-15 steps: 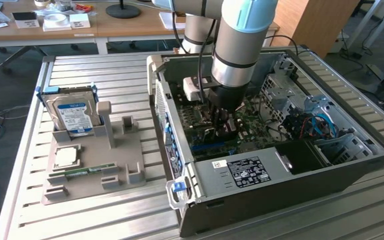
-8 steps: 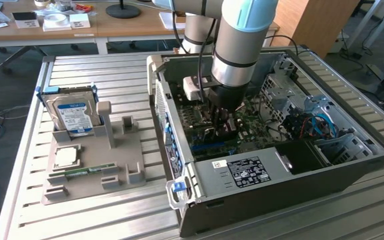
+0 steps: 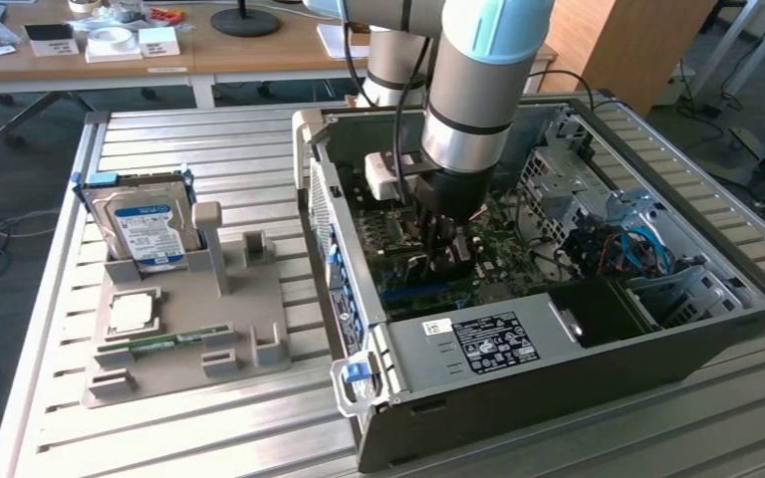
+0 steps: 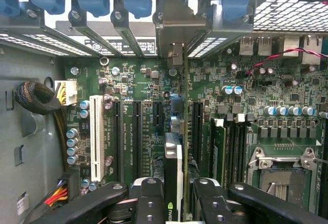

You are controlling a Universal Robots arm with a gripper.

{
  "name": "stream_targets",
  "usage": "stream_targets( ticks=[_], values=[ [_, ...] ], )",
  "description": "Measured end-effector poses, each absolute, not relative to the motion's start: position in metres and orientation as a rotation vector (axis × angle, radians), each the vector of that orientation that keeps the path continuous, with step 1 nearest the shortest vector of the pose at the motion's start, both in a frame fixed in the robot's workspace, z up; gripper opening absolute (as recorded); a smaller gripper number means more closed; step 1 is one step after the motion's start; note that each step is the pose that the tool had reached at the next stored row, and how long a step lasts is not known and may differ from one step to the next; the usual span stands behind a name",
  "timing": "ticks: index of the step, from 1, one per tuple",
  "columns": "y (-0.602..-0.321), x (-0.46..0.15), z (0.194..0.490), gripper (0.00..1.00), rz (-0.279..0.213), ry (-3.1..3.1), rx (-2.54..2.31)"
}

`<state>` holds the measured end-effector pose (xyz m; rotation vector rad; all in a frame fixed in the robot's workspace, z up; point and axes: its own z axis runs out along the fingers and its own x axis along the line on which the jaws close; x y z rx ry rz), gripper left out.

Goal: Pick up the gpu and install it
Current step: 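Insert the gpu into the slot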

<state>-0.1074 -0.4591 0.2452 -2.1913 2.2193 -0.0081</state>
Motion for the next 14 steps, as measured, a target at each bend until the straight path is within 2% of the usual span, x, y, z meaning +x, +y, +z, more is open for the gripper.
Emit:
stream_targets(
  ticks=[14],
  values=[
    [-0.4591, -0.1070, 0.2435, 0.27, -0.008, 2.220, -2.191]
  ],
)
